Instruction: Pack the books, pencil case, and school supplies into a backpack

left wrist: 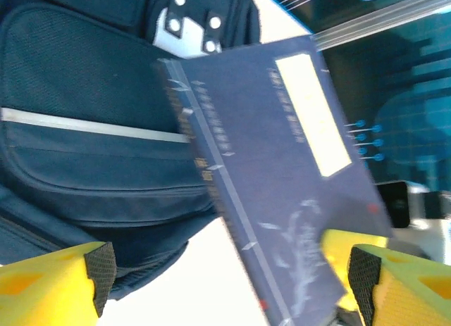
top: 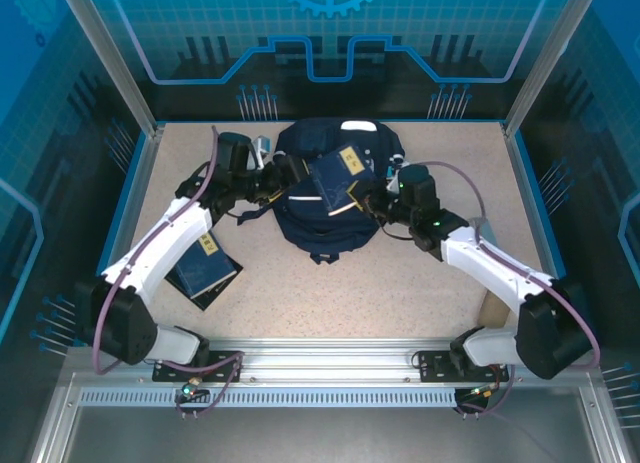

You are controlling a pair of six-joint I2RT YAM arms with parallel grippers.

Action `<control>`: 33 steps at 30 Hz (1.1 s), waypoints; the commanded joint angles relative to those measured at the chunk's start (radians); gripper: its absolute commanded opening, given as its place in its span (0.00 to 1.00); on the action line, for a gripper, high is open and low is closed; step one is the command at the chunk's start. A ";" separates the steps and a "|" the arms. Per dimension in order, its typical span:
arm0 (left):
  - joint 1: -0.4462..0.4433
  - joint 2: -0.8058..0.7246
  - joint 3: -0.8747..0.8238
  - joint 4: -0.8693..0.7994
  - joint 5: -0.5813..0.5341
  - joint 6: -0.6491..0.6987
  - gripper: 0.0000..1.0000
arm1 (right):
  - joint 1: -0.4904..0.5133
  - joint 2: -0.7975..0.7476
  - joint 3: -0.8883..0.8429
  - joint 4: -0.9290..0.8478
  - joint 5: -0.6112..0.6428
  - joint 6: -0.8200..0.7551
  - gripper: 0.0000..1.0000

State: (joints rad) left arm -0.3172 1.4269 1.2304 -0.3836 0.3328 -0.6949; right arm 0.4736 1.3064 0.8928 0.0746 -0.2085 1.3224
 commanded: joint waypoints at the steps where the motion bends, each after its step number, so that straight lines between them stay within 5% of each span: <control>1: 0.009 0.103 0.047 -0.181 -0.068 0.243 0.88 | -0.047 -0.064 0.036 -0.284 0.051 -0.159 0.09; 16: 0.008 0.539 0.279 -0.097 -0.073 0.287 0.81 | -0.107 -0.157 0.028 -0.502 0.121 -0.249 0.09; 23: -0.015 0.591 0.264 -0.120 -0.030 0.281 0.79 | -0.121 -0.151 0.029 -0.525 0.132 -0.247 0.09; 33: -0.179 0.565 0.204 -0.137 0.024 0.293 0.74 | -0.265 -0.227 0.050 -0.623 0.134 -0.313 0.08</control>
State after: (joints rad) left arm -0.4549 1.9995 1.4620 -0.4770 0.2996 -0.4179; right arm 0.2512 1.1336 0.8986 -0.5003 -0.0910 1.0531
